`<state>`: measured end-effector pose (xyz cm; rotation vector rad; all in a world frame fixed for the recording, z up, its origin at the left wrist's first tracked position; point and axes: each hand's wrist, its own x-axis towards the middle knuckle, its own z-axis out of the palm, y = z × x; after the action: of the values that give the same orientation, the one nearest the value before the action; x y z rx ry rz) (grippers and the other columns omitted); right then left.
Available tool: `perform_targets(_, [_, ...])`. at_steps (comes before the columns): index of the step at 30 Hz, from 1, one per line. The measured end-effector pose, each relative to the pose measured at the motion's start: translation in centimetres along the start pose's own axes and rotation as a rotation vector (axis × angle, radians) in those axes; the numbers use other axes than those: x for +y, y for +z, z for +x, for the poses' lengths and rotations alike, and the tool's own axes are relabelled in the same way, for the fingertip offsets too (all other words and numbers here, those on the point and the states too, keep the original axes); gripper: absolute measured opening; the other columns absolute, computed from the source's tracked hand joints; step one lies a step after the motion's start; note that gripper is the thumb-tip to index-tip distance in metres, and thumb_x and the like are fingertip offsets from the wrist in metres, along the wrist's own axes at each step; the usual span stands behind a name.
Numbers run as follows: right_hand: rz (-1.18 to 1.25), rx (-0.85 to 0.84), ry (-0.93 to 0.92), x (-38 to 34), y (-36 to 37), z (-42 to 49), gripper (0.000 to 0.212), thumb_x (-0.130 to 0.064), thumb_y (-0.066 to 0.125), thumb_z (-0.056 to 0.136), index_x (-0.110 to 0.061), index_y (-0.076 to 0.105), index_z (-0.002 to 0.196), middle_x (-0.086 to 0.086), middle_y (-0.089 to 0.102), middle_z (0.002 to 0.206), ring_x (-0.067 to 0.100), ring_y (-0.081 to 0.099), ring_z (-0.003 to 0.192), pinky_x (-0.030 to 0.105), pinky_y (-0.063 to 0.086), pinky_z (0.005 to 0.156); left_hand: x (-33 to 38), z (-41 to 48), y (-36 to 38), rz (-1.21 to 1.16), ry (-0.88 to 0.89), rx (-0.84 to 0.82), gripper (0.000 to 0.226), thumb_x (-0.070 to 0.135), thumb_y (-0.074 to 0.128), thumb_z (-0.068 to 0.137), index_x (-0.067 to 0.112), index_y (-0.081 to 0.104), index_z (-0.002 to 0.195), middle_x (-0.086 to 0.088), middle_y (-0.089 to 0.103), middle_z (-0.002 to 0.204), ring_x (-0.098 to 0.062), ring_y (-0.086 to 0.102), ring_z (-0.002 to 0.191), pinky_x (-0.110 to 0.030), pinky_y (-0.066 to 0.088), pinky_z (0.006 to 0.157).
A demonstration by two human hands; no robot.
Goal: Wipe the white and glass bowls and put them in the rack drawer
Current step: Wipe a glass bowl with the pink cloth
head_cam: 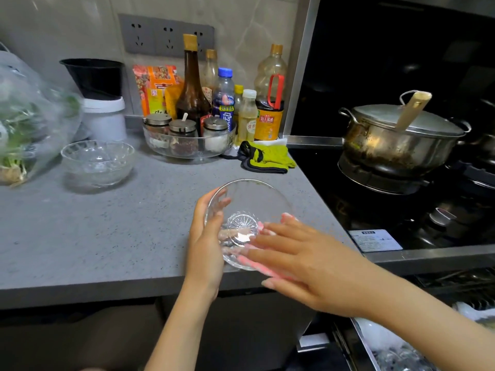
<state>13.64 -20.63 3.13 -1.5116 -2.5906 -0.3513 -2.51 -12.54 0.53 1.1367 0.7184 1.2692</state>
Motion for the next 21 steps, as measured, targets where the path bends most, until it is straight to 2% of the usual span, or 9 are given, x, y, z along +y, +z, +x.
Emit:
perform_targets(3, [-0.043, 0.143, -0.002, -1.9, 1.6, 0.3, 0.047, -0.041, 0.038, 0.093, -0.019, 0.058, 0.13, -0.002, 0.065, 0.123, 0.021, 0.06, 0.117, 0.043, 0.051, 0.096, -0.1, -0.4, 0.5, -0.023, 0.013, 0.022, 0.026, 0.016, 0.039, 0.101, 0.029, 0.055, 0.117, 0.014, 0.064, 0.112, -0.013, 0.069, 0.072, -0.019, 0.053, 0.059])
perform_targets(5, [-0.007, 0.208, 0.061, -3.7, 2.5, 1.1, 0.049, -0.039, 0.04, 0.09, -0.013, 0.06, 0.126, 0.001, 0.068, 0.119, 0.019, 0.064, 0.11, 0.035, 0.057, 0.084, -0.4, -0.7, 1.0, -0.036, 0.039, 0.035, 0.025, 0.014, 0.038, 0.1, 0.027, 0.056, 0.113, 0.007, 0.064, 0.114, -0.012, 0.068, 0.083, -0.019, 0.053, 0.07])
perform_targets(7, [0.027, 0.247, 0.125, -4.8, 3.2, 1.9, 0.051, -0.038, 0.04, 0.089, -0.01, 0.059, 0.126, 0.003, 0.067, 0.121, 0.017, 0.064, 0.111, 0.03, 0.056, 0.084, -0.4, -0.8, 1.1, -0.042, 0.054, 0.035, 0.025, 0.014, 0.038, 0.1, 0.025, 0.056, 0.114, 0.002, 0.064, 0.118, -0.013, 0.063, 0.106, -0.03, 0.05, 0.09])
perform_targets(9, [0.023, 0.273, 0.109, -4.6, 3.5, 2.1, 0.047, -0.034, 0.043, 0.091, -0.011, 0.057, 0.129, 0.003, 0.064, 0.126, 0.016, 0.061, 0.116, 0.027, 0.051, 0.091, -0.1, -0.6, 0.7, -0.024, 0.064, 0.01, 0.025, 0.015, 0.037, 0.101, 0.024, 0.056, 0.115, -0.001, 0.064, 0.121, -0.02, 0.062, 0.111, -0.039, 0.049, 0.097])
perform_targets(11, [-0.024, 0.282, 0.014, -3.4, 3.6, 1.5, 0.037, -0.025, 0.059, 0.089, -0.013, 0.062, 0.124, 0.002, 0.066, 0.123, 0.016, 0.062, 0.114, 0.027, 0.049, 0.091, 0.3, -0.3, -0.1, -0.002, 0.055, -0.043, 0.026, 0.019, 0.037, 0.1, 0.025, 0.056, 0.117, 0.001, 0.065, 0.118, -0.022, 0.069, 0.092, -0.032, 0.054, 0.083])
perform_targets(13, [-0.09, 0.27, -0.036, -2.5, 3.1, 0.9, 0.042, -0.02, 0.078, 0.077, -0.014, 0.068, 0.117, 0.001, 0.069, 0.116, 0.016, 0.066, 0.107, 0.028, 0.054, 0.085, 0.7, -0.2, -0.7, 0.002, 0.033, -0.08, 0.027, 0.022, 0.04, 0.098, 0.026, 0.056, 0.12, 0.005, 0.067, 0.115, -0.023, 0.071, 0.082, -0.029, 0.054, 0.073])
perform_targets(17, [-0.124, 0.368, 0.015, -2.6, 2.5, 1.8, 0.037, -0.02, 0.082, 0.074, -0.016, 0.072, 0.109, -0.003, 0.072, 0.109, 0.012, 0.068, 0.1, 0.027, 0.055, 0.076, 0.6, -0.8, -0.1, -0.12, -0.084, -0.131, 0.04, 0.031, 0.063, 0.082, 0.027, 0.058, 0.122, 0.001, 0.069, 0.117, -0.027, 0.071, 0.095, -0.037, 0.053, 0.079])
perform_targets(19, [-0.11, 0.442, 0.051, -3.2, 2.8, 2.6, 0.025, -0.022, 0.074, 0.082, -0.017, 0.073, 0.106, -0.005, 0.073, 0.104, 0.009, 0.069, 0.096, 0.024, 0.053, 0.07, 0.5, -1.2, 0.6, -0.247, -0.175, -0.137, 0.043, 0.036, 0.06, 0.081, 0.029, 0.057, 0.123, -0.004, 0.069, 0.117, -0.029, 0.069, 0.1, -0.039, 0.056, 0.077])
perform_targets(21, [-0.124, 0.433, 0.047, -3.5, 3.5, 2.7, 0.031, -0.02, 0.076, 0.079, -0.015, 0.071, 0.109, -0.004, 0.073, 0.104, 0.011, 0.069, 0.097, 0.024, 0.054, 0.07, 0.5, -1.3, 0.5, -0.252, -0.187, -0.133, 0.046, 0.044, 0.049, 0.081, 0.029, 0.056, 0.124, -0.006, 0.069, 0.117, -0.03, 0.069, 0.101, -0.041, 0.057, 0.079])
